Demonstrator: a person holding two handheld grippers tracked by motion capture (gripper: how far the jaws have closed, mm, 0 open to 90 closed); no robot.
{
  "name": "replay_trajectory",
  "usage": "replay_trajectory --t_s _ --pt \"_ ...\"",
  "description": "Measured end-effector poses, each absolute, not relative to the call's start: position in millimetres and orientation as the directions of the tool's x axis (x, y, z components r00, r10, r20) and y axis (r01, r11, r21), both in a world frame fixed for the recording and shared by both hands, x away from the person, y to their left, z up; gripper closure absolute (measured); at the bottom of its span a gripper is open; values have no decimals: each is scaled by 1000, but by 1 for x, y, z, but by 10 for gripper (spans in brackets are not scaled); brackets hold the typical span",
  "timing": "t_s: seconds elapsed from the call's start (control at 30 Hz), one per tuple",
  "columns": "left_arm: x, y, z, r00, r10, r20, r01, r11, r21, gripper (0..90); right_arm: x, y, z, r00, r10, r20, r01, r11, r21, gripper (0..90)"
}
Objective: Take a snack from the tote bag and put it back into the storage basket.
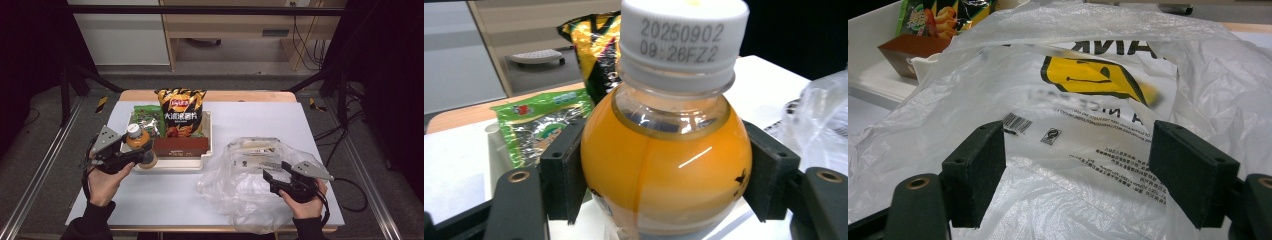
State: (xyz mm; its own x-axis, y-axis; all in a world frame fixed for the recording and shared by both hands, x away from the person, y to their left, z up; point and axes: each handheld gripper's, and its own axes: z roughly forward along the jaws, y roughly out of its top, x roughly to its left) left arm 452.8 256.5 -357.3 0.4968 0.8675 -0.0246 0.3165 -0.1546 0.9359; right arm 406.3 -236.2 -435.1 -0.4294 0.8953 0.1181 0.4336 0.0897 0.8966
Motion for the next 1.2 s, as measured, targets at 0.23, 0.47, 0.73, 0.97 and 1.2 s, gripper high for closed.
replay_trajectory --t_s 0.23,0.47,0.73,0.97,1.2 --pt "464 267 -359 471 882 -20 322 -151 934 300 407 -236 -436 -428 896 117 435 91 896 232" --pt "473 276 -363 451 892 -22 327 -143 934 300 407 -236 -436 -430 895 115 437 96 894 232" --pt "486 277 -370 434 901 -21 330 -137 934 300 407 -235 -437 -431 895 114 438 97 894 232" --pt "494 275 -378 427 904 -9 341 -152 928 300 407 -235 -437 -432 895 115 440 97 893 232" --pt "500 277 -388 414 910 -2 359 -161 919 300 408 -236 -438 -430 895 116 439 96 893 232"
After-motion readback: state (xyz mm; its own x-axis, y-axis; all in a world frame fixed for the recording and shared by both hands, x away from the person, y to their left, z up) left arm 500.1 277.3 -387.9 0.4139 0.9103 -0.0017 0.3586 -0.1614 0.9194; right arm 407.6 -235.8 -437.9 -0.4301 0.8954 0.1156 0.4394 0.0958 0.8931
